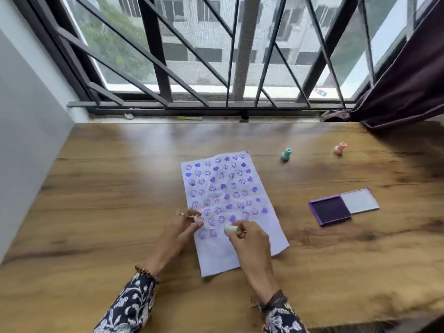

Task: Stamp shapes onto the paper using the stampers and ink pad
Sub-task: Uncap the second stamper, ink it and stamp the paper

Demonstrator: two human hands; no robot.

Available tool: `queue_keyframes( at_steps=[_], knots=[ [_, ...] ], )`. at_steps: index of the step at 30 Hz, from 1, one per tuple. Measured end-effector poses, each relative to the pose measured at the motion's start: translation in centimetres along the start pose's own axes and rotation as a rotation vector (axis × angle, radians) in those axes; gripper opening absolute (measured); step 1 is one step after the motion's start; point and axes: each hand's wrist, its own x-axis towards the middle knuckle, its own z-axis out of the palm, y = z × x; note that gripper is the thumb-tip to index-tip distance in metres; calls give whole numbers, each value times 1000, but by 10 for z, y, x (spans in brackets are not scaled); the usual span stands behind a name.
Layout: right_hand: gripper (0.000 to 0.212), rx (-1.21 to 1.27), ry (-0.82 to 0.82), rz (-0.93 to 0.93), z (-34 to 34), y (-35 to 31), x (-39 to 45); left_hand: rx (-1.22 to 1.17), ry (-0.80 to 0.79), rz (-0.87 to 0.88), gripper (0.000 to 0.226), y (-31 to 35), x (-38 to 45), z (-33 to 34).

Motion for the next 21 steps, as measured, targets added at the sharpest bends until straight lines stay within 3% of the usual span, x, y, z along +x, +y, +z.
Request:
queue_keyframes(
  at_steps=[9, 14, 19, 21],
  knots=[
    [7, -328, 115, -252, 31, -2, -20, -200, -83, -39, 11, -17, 1, -4],
    [20, -457, 28, -205, 34, -2, -7, -227, -116, -39, 14, -21, 2, -5],
    [12, -570, -117, -176, 31, -15, 12, -246, -104, -47, 17, -24, 2, -5],
    [23, -572, -163, -167, 30, -21, 17, -244, -105, -48, 17, -23, 1, -5]
  ],
)
